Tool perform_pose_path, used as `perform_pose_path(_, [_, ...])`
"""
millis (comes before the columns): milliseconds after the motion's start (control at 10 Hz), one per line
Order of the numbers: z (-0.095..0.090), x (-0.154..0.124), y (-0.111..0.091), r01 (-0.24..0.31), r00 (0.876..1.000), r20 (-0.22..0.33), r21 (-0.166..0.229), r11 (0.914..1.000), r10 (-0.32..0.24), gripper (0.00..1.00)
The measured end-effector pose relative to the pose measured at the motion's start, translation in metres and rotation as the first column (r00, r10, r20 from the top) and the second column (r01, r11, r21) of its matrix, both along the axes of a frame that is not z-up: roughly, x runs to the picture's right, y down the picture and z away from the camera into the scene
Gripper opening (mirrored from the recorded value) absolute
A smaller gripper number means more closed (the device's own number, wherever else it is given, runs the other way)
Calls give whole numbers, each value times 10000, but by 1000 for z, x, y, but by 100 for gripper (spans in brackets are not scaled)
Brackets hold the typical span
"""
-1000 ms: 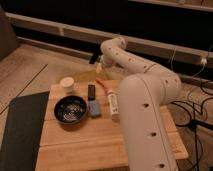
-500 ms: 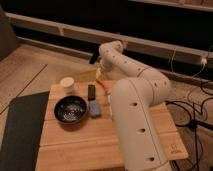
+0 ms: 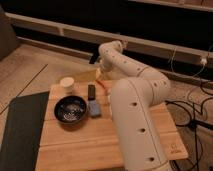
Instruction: Place the pepper on the white sponge
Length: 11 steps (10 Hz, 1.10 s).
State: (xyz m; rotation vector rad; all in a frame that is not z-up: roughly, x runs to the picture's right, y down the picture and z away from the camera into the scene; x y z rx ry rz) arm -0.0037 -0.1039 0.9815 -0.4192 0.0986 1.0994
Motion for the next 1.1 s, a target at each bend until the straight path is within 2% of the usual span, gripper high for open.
perform_pose_path(200, [8,-21,16,750,9969,258,-68,9972,-748,65])
perform_pose_path(400, [18,-28,33,1059,9937,411,-338,9938,-1044,65])
perform_pose_path(700, [28,-34,38,1137,9926,497,-536,9921,-1110,65])
perform_pose_path(1100, [46,-17,53,679,9976,186,-1168,9908,-662,65])
